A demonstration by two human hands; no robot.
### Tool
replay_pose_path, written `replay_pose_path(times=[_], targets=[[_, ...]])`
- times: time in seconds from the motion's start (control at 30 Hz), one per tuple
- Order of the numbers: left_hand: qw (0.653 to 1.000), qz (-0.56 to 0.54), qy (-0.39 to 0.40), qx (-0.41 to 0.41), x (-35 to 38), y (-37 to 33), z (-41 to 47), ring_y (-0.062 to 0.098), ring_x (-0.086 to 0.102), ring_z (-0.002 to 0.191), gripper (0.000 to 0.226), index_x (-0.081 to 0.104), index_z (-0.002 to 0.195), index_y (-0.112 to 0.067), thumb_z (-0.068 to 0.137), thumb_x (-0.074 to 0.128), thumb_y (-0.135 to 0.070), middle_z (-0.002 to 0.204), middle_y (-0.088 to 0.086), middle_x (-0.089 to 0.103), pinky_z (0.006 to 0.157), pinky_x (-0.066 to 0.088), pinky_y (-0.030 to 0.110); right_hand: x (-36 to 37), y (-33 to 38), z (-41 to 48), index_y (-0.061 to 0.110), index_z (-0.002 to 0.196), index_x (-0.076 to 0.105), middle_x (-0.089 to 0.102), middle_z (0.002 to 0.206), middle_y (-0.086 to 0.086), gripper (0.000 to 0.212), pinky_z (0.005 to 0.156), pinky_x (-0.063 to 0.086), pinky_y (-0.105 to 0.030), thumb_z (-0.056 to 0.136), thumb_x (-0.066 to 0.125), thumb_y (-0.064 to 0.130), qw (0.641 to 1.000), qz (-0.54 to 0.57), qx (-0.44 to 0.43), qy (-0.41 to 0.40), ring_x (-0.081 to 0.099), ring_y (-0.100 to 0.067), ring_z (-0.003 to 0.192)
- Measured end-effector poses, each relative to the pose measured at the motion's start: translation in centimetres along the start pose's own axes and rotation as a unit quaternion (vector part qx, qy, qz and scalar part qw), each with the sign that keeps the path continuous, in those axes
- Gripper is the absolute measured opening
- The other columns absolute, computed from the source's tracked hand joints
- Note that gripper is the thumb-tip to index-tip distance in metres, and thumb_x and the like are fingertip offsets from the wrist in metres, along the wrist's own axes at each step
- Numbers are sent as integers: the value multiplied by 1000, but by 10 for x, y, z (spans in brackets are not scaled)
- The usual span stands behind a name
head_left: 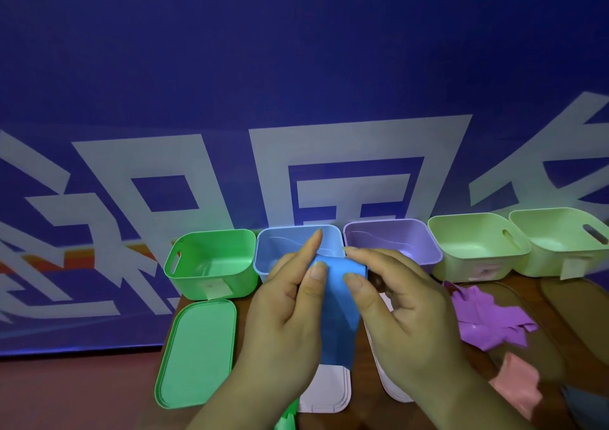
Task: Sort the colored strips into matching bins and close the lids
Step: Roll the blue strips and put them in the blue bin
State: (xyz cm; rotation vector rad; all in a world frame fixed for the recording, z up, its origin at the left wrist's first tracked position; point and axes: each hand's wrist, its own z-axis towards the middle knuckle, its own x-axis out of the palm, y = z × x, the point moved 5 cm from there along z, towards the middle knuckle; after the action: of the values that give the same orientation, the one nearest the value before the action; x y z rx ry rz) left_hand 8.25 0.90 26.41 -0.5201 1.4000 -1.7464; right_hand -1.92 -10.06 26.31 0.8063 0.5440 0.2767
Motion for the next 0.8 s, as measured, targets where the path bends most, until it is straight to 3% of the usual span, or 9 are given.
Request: replay_pose_path(times=[0.17,0.27,0.4,0.5,0.63,0.7,0.8], targets=[[1000,-7,13,1,1,1,1,-17,52,112,37,54,128,-46,92,49,-43,110,-43,59,85,36,-1,0,-3,1,43,110,68,69,107,19,24,83,49,-11,91,55,46,998,52,46,7,65,-5,102],[999,-19,29,-2,1,3,2,-8,56,116,36,57,126,-51,91,55,-41,118,-32,62,90,43,9,2,-7,1,48,106,68,71,106,18,21,82,54,-22,87,59,50,989,111,99,16,68,-10,101],[999,-29,43,1,0,7,0,8,64,110,42,61,120,-56,84,63,-34,115,-16,68,94,52,30,0,-8,2,43,95,73,73,100,19,16,77,51,-12,86,60,39,980,153,128,12,69,-5,96],[998,-47,36,8,-3,9,0,17,66,106,39,66,116,-51,79,69,-41,114,-9,70,95,53,39,0,-11,3,40,95,73,73,98,17,17,78,50,-14,86,59,40,978,150,145,14,68,-7,95],[998,-42,38,23,-4,8,-1,17,64,110,38,66,117,-51,82,68,-38,115,-13,69,94,51,34,1,-13,4,39,97,72,74,97,13,18,81,54,-29,86,60,45,971,166,171,19,69,-10,93],[998,-35,45,23,-3,9,0,15,62,112,40,64,120,-51,86,65,-30,114,-15,67,94,49,32,2,-12,4,38,96,73,75,96,13,16,81,54,-31,87,66,49,969,169,178,24,69,-9,92],[999,-17,45,17,-3,11,0,10,60,115,41,61,123,-51,87,61,-31,114,-19,66,95,46,30,1,-10,3,33,96,74,74,98,14,27,82,53,-27,83,58,50,971,161,175,28,69,-8,94]])
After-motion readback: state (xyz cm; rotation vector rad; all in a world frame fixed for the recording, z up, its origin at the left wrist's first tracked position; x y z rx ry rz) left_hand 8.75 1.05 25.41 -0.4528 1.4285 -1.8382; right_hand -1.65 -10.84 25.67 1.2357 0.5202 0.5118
